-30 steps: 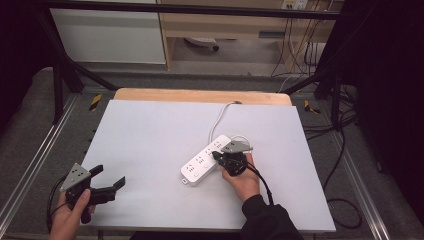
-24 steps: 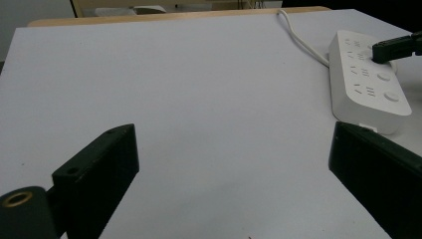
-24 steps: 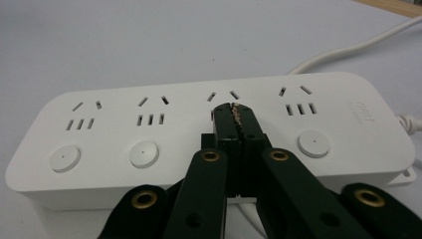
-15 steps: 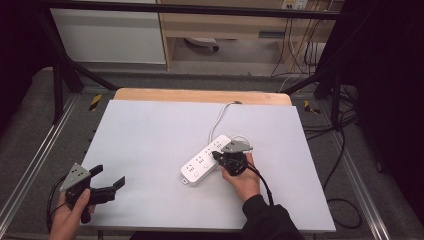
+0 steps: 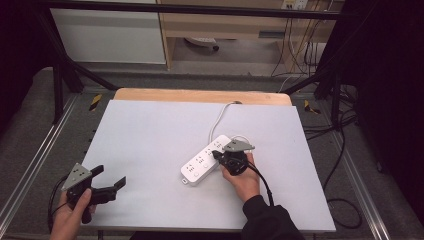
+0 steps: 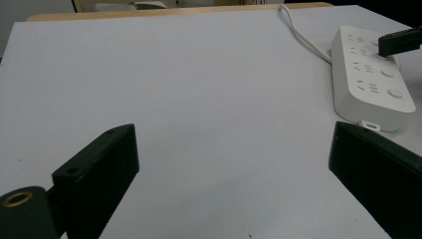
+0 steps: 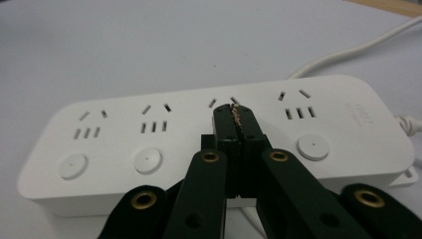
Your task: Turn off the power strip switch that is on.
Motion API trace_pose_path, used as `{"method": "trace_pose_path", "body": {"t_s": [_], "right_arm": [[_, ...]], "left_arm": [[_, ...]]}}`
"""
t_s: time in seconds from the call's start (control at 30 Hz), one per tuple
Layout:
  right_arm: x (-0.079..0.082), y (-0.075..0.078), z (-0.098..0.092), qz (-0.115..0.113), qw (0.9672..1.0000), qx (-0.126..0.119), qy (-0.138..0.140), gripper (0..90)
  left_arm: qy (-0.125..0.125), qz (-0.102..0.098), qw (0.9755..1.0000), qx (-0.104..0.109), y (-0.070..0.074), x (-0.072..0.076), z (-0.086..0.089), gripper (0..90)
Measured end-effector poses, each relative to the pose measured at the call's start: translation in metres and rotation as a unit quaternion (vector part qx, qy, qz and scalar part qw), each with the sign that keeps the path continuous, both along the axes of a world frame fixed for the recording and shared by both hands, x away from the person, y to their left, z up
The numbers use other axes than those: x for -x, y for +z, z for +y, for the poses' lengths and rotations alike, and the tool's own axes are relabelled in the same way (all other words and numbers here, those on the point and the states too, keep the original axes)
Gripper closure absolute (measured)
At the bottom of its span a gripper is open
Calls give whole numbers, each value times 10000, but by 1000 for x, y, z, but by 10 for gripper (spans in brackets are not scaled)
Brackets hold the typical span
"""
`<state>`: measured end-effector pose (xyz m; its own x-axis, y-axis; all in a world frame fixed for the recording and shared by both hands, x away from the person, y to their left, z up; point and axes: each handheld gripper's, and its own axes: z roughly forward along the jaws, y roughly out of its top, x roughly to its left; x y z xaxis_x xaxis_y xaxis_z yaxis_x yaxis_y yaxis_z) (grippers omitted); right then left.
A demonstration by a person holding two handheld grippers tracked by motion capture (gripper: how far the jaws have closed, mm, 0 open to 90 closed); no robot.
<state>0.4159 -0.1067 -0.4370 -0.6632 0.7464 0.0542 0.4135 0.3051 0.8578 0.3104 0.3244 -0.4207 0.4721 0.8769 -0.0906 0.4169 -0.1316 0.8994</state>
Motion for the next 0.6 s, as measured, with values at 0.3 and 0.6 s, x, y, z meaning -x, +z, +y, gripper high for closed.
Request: {"method": "trace_pose_path", "body": {"t_s": [0.3, 0.6], "right_arm": [[5, 18, -4, -58, 9994, -334, 39, 900], [7, 27, -10, 25, 9992, -407, -48, 848]], "left_arm": [[17, 10, 10000, 17, 0, 0, 0, 53], [2, -6, 10000, 20, 0, 0, 0, 53]]}}
